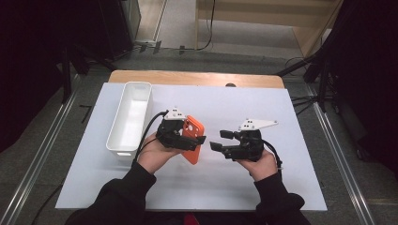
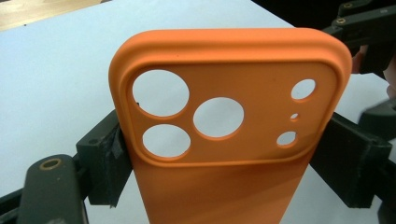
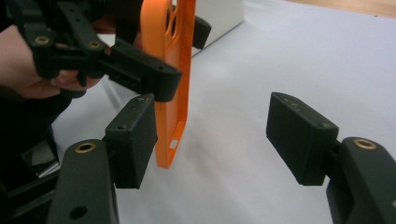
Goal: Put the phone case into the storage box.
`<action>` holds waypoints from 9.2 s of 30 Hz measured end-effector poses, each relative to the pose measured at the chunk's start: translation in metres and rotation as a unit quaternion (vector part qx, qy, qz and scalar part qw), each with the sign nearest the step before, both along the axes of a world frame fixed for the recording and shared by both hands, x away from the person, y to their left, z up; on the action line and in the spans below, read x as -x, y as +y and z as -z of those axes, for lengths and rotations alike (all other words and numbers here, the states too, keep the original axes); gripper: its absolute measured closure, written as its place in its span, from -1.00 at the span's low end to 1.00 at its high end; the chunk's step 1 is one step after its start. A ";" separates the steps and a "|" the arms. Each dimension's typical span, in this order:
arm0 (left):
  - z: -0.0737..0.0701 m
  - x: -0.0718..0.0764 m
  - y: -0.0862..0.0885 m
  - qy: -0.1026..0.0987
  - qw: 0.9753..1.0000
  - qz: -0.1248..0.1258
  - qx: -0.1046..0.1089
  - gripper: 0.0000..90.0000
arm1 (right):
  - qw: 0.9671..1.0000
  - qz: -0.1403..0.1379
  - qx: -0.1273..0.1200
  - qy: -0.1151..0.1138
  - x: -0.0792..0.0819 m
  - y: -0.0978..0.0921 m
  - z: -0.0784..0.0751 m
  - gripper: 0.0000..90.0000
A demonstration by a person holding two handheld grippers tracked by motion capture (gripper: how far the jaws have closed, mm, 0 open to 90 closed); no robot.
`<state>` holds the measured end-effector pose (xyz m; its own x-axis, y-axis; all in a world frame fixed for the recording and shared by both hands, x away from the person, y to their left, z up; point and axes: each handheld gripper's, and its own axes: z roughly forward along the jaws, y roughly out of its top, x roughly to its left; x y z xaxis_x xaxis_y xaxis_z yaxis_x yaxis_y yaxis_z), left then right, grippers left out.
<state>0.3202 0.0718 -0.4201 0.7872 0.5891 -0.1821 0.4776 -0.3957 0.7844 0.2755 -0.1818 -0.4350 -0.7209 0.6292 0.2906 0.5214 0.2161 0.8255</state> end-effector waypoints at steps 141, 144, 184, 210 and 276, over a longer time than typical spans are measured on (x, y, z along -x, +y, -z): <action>-0.078 -0.007 0.088 -0.007 1.000 -0.006 -0.002 -0.66 | 0.999 0.007 0.034 0.029 0.043 -0.068 0.057 -0.43; -0.081 -0.007 0.092 -0.009 1.000 -0.012 -0.002 -0.65 | 0.999 0.007 0.034 0.029 0.043 -0.068 0.057 -0.43; -0.093 -0.019 0.151 -0.037 0.986 -0.161 0.009 -0.66 | 0.999 -0.001 0.039 0.024 0.044 -0.067 0.057 -0.43; -0.086 -0.050 0.141 -0.049 0.976 -0.210 -0.008 -0.66 | 0.999 0.002 0.033 0.022 0.044 -0.068 0.056 -0.43; -0.086 -0.151 0.127 -0.078 0.944 -0.320 -0.036 -0.66 | 0.999 0.003 0.035 0.018 0.044 -0.067 0.055 -0.43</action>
